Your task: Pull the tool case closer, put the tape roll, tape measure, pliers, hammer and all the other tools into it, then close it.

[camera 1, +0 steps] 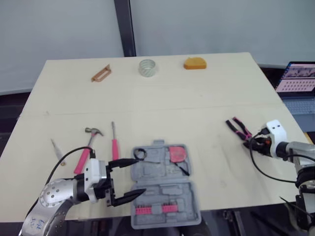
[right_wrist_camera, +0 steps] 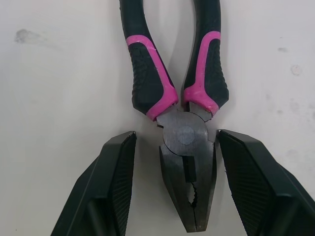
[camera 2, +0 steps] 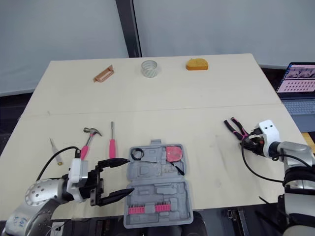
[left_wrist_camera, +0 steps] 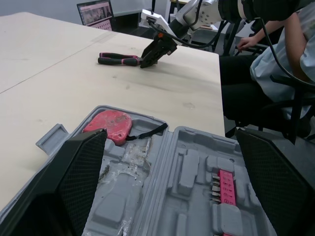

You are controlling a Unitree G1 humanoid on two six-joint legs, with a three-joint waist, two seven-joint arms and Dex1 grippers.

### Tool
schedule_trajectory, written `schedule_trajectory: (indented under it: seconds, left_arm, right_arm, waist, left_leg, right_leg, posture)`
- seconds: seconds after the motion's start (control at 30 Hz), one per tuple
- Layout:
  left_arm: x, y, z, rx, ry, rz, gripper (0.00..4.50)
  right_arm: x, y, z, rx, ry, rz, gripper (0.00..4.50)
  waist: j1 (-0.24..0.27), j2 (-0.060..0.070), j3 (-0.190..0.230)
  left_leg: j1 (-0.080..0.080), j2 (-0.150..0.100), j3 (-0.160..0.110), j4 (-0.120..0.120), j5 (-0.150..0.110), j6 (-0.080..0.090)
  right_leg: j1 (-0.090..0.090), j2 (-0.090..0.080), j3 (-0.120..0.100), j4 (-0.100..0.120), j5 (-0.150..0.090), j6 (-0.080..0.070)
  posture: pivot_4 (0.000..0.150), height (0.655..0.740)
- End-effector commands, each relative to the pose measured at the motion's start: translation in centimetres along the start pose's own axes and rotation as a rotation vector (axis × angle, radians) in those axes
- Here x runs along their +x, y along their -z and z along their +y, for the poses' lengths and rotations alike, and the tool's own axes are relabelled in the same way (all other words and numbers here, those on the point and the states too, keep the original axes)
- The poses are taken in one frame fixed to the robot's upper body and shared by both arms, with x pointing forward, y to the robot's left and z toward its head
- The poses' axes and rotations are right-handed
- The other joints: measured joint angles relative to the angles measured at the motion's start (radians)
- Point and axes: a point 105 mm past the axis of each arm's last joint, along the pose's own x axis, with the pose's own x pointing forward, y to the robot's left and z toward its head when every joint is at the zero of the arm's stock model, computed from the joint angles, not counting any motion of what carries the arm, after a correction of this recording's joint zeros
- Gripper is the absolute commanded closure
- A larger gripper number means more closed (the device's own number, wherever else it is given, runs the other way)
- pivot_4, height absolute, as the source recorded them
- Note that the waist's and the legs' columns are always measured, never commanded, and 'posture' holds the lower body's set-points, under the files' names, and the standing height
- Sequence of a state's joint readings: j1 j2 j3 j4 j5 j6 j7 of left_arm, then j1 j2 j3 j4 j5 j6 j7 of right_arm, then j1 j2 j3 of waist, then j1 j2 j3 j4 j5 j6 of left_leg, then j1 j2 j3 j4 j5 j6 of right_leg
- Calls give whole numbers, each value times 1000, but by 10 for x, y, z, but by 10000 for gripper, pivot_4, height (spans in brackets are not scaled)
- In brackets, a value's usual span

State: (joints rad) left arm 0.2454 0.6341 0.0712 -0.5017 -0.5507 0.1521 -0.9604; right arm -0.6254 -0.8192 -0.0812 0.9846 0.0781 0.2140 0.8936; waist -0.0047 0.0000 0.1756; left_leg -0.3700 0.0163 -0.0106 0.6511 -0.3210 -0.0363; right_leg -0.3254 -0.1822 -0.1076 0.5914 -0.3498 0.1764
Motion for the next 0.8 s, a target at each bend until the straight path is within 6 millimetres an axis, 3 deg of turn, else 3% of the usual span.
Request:
schedule_trajectory:
  seconds: [0.03,0.13,0.23,0.3,0.33,0.63,0.7,0.8]
  left_arm:
    - [0,-8,-2,36,1,-10,0]
    - [0,-8,-2,36,0,-10,0]
    - [0,-8,-2,35,-1,-10,0]
    - [0,-8,-2,34,-1,-9,0]
    - [0,-8,-2,34,-1,-9,0]
    - [-4,-7,2,4,-37,-19,0]
    - [-10,-6,6,-5,-58,-18,0]
    - [-20,-2,11,-7,-87,2,0]
  right_arm:
    - [1,2,-1,-9,8,11,16987]
    - [2,3,0,-8,3,14,16987]
    - [3,3,0,-7,1,12,25670]
    - [3,3,0,-5,1,11,34327]
    - [3,3,0,-4,2,11,35567]
    - [-9,-1,3,-8,-26,-22,35531]
    - [-21,-12,15,-57,-76,-47,35531]
    - [-49,-31,51,-164,-175,-50,35531]
  waist:
    - [0,0,0]
    - [0,0,0]
    - [0,0,0]
    - [1,0,0]
    - [1,0,0]
    - [3,0,0]
    - [8,0,0]
    - [17,4,2]
  left_leg:
    - [0,0,0,0,0,0]
    - [0,0,0,0,0,0]
    - [0,0,0,0,0,0]
    - [0,0,0,0,0,0]
    - [0,0,0,1,0,0]
    - [0,0,0,0,0,0]
    - [0,0,0,0,0,0]
    - [-1,0,-1,-1,0,0]
  right_leg:
    - [0,0,0,0,0,0]
    - [0,0,0,0,0,0]
    - [0,0,0,0,0,0]
    - [1,0,0,0,0,0]
    - [1,0,0,0,0,0]
    - [1,0,0,0,0,0]
    - [0,0,0,0,0,0]
    - [0,0,-1,-1,0,0]
  posture:
    - [1500,7400]
    - [1500,7400]
    - [1500,7400]
    - [1500,7400]
    - [1500,7400]
    - [1500,7400]
    - [1500,7400]
    - [1500,7400]
